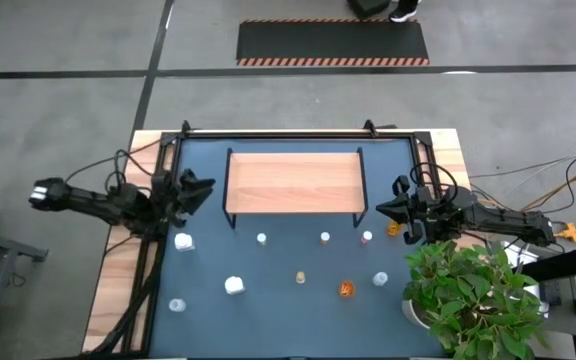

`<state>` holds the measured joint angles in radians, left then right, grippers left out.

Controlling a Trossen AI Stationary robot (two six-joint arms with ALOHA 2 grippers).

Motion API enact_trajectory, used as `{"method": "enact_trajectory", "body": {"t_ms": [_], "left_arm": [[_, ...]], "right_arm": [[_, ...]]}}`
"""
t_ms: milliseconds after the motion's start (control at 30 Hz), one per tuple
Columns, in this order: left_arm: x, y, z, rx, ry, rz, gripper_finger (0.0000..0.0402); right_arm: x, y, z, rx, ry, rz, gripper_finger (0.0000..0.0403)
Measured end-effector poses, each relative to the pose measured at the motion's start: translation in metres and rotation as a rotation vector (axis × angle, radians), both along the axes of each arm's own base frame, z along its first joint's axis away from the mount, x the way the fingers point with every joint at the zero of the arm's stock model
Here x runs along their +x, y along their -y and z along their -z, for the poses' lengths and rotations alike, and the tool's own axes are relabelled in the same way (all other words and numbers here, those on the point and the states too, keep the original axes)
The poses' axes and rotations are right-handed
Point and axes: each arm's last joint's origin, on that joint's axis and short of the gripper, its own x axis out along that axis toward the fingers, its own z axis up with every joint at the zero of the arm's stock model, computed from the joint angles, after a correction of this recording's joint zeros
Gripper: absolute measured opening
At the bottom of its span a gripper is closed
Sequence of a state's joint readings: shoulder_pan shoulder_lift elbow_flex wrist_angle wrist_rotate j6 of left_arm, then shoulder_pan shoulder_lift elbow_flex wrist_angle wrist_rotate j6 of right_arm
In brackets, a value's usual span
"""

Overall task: Pick and place medicine bottles onto shelf by color
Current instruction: Put the bottom yellow bottle on the shelf

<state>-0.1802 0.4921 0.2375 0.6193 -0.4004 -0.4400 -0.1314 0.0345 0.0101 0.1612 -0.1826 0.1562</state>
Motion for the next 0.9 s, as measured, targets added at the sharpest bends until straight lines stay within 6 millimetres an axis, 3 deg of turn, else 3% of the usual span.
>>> {"method": "enact_trajectory", "body": {"t_ms": [267, 467, 733, 900], "left_arm": [[0.055, 0.021, -0.063, 0.065, -0.05, 0.187, 0.0161], [0.109, 0.046, -0.091, 0.102, -0.33, 0.262, 0.0161], [0.177, 0.09, -0.086, 0.216, -0.853, 0.339, 0.0161], [0.215, 0.111, -0.063, 0.308, -1.061, 0.376, 0.0166]], "right_arm": [[0.0, 0.0, 0.0, 0.0, -0.001, 0.0, 0.0009], [0.0, 0.0, 0.0, 0.001, -0.001, -0.002, 0.0009], [0.0, -0.001, 0.004, 0.015, -0.044, -0.037, 0.0009], [0.0, -0.001, 0.005, 0.028, -0.055, -0.052, 0.0009]]}}
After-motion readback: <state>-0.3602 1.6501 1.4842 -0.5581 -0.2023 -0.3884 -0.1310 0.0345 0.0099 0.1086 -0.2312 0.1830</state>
